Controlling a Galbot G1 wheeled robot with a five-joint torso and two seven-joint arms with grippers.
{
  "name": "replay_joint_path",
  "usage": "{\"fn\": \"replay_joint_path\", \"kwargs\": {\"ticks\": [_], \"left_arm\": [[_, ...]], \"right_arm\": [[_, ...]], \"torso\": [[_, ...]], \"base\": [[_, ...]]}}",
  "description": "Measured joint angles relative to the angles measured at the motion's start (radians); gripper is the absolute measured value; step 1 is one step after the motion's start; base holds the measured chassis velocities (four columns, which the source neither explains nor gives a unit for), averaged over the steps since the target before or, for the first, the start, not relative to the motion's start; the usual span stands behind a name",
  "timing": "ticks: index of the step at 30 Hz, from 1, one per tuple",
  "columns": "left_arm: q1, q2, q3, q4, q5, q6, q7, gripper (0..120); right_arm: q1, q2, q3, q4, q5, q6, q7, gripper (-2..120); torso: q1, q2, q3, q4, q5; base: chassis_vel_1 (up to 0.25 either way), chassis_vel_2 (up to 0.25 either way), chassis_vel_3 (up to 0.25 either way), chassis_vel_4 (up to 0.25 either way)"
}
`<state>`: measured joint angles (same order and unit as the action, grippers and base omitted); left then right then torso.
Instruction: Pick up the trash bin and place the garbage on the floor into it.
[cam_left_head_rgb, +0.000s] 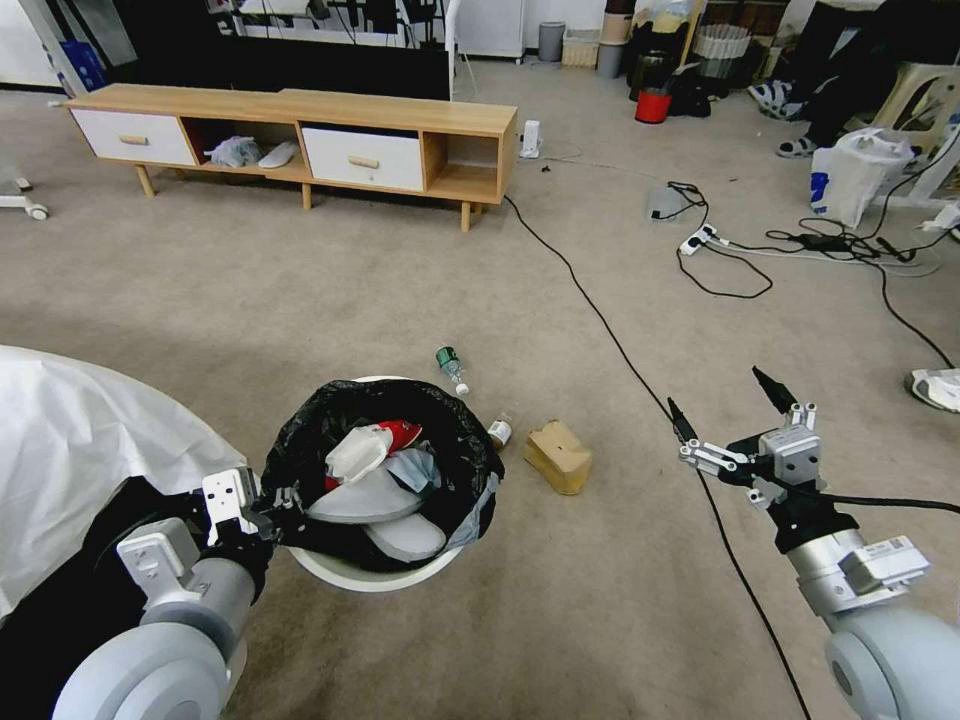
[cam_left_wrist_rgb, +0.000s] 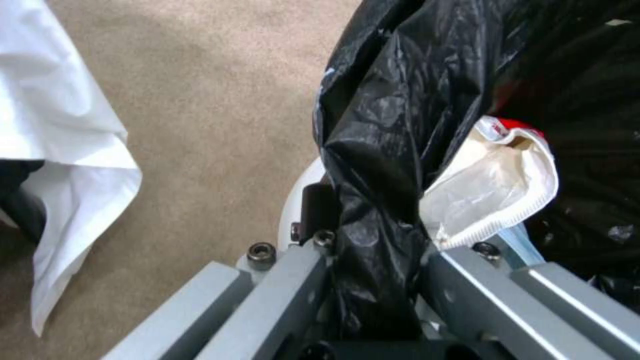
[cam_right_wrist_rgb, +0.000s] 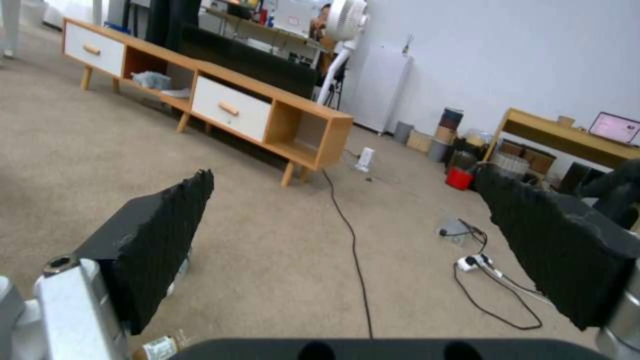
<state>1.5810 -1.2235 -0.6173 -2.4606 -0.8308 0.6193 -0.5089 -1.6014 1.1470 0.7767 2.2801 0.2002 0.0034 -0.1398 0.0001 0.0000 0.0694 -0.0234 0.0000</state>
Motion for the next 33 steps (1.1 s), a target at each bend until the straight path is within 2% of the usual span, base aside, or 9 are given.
{"fn": "replay_joint_path", "kwargs": {"ticks": [33], "left_arm": [[-0.005,-0.003,-0.001,0.005,-0.001,-0.003,-0.001,0]], "right_arm": [[0.003,-0.006,-0.006,-0.009,0.008,-0.002,-0.008,100]], "torso": [[0.000,0.000,0.000,0.0000,0.0001]], "base": [[-0.067,0.066,0.072,-0.072]]}}
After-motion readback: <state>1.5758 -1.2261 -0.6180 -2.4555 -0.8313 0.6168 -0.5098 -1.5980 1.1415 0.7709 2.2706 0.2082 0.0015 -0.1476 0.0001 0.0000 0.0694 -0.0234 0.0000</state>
